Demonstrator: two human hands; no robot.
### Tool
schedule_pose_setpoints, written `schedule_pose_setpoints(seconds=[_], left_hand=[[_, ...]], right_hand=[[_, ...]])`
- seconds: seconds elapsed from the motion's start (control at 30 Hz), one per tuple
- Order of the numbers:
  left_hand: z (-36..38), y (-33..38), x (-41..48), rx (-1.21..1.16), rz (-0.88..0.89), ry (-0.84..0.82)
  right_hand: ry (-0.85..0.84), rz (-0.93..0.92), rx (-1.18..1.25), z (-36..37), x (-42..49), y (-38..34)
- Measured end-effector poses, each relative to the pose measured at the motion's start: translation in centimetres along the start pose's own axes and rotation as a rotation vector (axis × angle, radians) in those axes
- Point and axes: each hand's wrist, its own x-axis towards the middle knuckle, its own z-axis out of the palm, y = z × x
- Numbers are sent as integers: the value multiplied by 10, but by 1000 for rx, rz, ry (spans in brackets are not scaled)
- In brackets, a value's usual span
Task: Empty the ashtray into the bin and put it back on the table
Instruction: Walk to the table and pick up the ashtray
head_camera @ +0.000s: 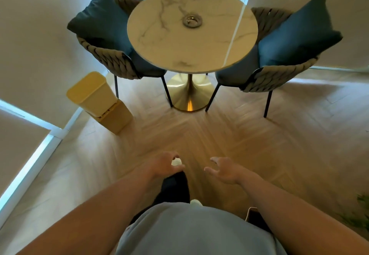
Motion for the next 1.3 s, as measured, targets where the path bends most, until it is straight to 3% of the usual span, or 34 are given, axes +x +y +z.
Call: schedule_pose_setpoints(seconds=[0.57,1.07,1.3], left_hand=[[-242,10,240,81,107,-62],[-378,80,393,-55,15,20],[-437,71,445,-49,-14,55]], right_hand=[[88,110,109,-229,199,-49],[49,-73,-96,-451,338,-41],[107,-91,-144,-516,394,-73]])
